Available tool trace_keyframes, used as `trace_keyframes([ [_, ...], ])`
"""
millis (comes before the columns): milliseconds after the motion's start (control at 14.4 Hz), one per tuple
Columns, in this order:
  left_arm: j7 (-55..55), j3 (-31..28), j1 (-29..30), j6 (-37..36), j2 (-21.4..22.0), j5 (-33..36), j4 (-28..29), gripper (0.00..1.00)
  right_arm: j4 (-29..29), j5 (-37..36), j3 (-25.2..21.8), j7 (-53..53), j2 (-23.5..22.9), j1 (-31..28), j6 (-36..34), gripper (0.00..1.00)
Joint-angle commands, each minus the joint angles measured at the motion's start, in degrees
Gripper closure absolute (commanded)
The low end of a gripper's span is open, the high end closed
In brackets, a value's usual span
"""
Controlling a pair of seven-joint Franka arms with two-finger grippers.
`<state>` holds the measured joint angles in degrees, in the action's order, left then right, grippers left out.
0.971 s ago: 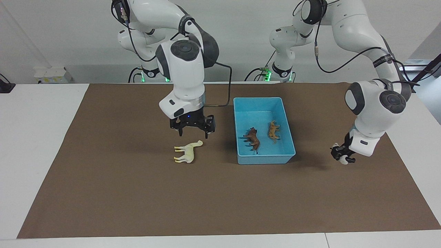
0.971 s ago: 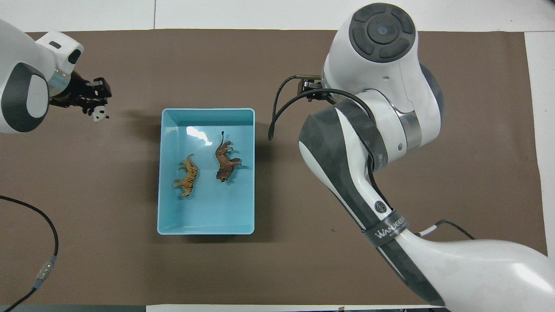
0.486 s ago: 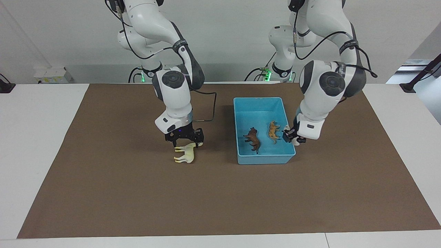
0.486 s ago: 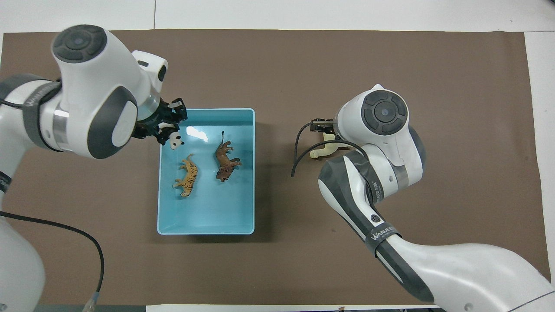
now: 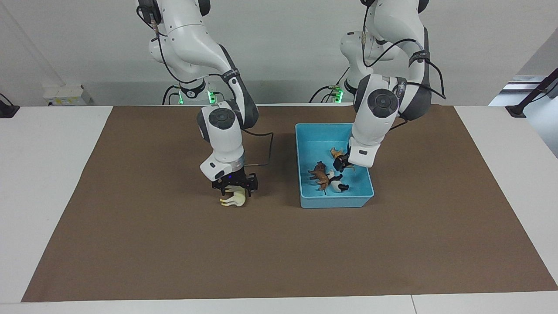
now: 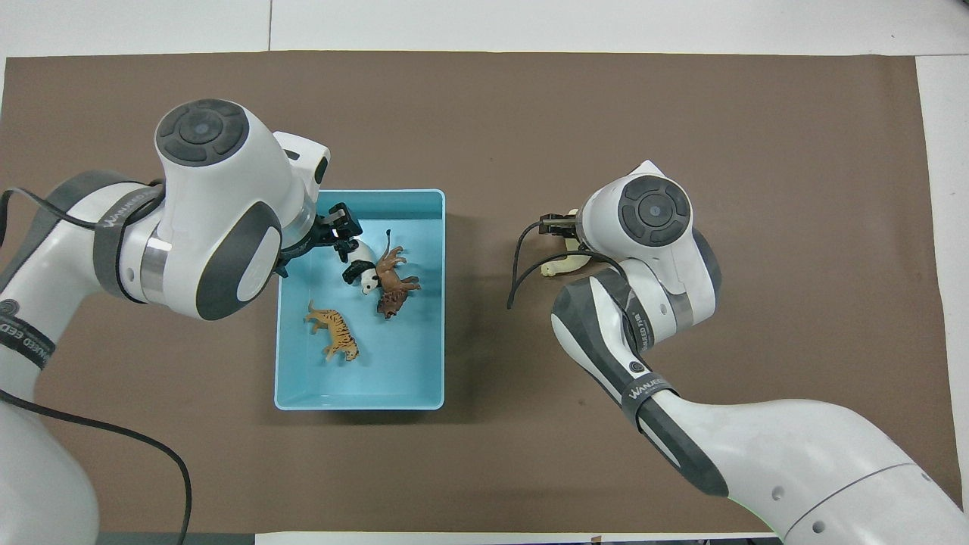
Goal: Put all toys into storage box
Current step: 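Place the panda toy in the box with the left gripper while the right gripper reaches, then grasp the cream horse with the right gripper while the left gripper withdraws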
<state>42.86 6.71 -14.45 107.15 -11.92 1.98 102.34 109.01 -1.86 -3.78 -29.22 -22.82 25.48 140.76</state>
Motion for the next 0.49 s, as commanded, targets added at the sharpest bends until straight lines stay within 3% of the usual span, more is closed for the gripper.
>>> trace_keyframes([
  [0,-11.5,-0.8,5.3,-0.4,5.9,-1.0,1.9,0.0,0.3,-0.7,0.6,0.1,-1.3,-1.2,2.4,0.0],
  [208,-27.5,-0.8,14.1,-8.2,7.7,-0.7,-2.9,0.0,0.3,-0.7,0.6,0.0,-2.6,-1.4,4.3,0.0],
  [278,-32.0,-0.9,15.9,-9.8,7.7,-0.5,-3.8,0.0,0.3,-0.5,0.6,-0.4,-2.7,-1.4,4.9,0.05],
  [347,-35.0,-0.8,17.2,-11.0,7.7,0.6,-4.5,0.0,0.3,-0.5,0.7,-1.7,-2.7,-1.2,4.9,0.39],
  [416,-37.6,-0.8,17.7,-12.2,7.7,2.4,-5.1,0.0,0.3,-0.5,0.7,-3.1,-2.7,-1.0,4.9,0.99],
])
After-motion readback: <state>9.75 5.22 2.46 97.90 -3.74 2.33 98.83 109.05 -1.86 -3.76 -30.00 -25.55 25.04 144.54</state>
